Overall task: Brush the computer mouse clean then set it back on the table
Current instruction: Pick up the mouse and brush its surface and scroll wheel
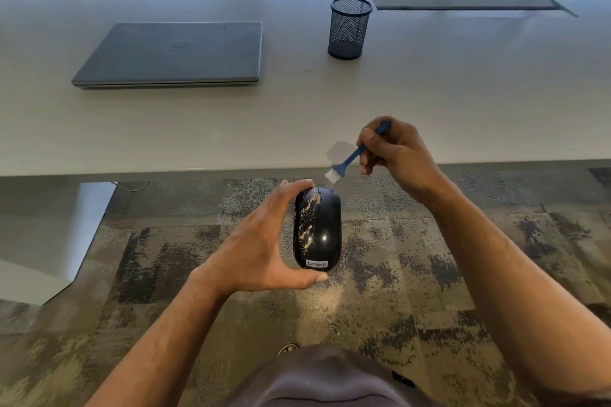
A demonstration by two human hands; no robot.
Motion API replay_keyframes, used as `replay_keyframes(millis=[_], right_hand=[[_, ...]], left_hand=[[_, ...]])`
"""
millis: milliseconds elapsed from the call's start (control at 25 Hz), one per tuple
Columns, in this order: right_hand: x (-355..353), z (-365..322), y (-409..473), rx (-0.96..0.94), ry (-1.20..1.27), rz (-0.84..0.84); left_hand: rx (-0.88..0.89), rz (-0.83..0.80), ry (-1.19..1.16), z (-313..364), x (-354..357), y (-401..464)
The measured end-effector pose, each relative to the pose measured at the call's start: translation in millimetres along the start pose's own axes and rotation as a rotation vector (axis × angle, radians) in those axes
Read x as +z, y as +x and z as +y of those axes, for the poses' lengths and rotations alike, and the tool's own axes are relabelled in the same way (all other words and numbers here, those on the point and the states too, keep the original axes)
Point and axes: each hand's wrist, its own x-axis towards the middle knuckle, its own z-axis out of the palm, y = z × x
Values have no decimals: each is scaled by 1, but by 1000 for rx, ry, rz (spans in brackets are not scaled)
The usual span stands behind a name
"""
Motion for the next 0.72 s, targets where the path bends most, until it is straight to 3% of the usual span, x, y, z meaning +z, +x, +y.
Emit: replay_keyframes(millis=[120,320,560,720], right_hand=[[-10,6,-7,-24,144,21],[-9,9,-23,-119,161,-288],[-18,16,-16,-77,28,21],[-14,10,-32,-126,166,-251]], left_hand=[[-24,18,9,-2,-2,-2],[-35,13,9,0,-3,0],[-11,0,8,3,-3,2],[-18,10,13,1,-4,3]])
